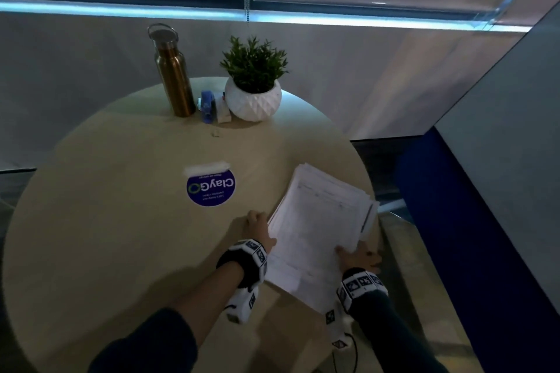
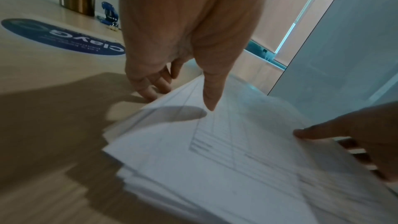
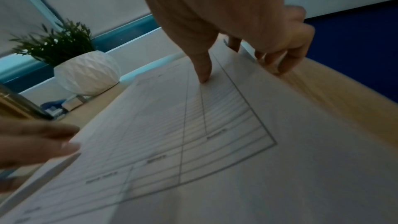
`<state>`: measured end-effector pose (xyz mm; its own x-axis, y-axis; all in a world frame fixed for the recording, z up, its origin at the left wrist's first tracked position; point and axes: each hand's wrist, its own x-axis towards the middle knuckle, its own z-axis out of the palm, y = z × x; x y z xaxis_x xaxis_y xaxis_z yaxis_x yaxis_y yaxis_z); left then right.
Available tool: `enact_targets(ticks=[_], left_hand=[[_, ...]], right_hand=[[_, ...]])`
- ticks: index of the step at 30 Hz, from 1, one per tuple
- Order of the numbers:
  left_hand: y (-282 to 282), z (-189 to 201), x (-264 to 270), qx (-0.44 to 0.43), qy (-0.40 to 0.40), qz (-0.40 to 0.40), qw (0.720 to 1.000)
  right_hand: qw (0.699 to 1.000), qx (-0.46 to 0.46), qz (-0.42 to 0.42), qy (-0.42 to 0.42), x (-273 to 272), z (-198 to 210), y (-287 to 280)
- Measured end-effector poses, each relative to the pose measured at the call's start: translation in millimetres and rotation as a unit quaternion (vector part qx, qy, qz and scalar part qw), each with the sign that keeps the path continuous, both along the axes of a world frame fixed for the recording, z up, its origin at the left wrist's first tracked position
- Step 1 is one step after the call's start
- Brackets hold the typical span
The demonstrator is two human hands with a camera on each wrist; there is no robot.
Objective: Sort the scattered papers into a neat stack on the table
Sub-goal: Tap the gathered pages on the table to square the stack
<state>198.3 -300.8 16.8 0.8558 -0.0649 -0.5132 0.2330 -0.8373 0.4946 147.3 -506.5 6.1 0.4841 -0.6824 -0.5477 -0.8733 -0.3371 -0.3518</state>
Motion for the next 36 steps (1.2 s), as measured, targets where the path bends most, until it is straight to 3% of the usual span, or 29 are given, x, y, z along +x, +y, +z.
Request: enact_targets(ticks=[4, 6, 12, 17, 19, 23, 28, 36], left_hand=[[-13, 3, 2, -0.02, 0.045, 0.033, 0.998], [-12, 5, 5, -0.031, 0.05, 0.049, 0.997], [20, -1, -8, -0.07, 0.076, 0.05, 0.993], [47, -4, -28, -0.125, 0.01, 0.078, 0.989], [63, -6, -37, -0.199, -0.002, 0.125, 0.972], [98, -10, -47, -0.323, -0.005, 0.217, 0.921], [116, 38, -48, -0.368, -0.111, 0.234, 0.893], [138, 98, -49, -0.342, -0.306, 0.209, 0.864]], right_hand=[[0.995, 0.004, -0.056, -0.08, -4, -9, 6], [0.993, 0.027, -0.08, -0.079, -4, -10, 5], [0.977, 0.188, -0.019, -0.095, -2, -8, 10], [0.962, 0.226, 0.006, -0.155, -10, -5, 37], [0.949, 0.268, -0.003, -0.168, -9, 1, 44], [0.892, 0.384, -0.002, -0.238, -8, 17, 58], [0.842, 0.426, 0.078, -0.32, 0, 42, 80], [0.795, 0.38, 0.163, -0.443, 21, 94, 117]])
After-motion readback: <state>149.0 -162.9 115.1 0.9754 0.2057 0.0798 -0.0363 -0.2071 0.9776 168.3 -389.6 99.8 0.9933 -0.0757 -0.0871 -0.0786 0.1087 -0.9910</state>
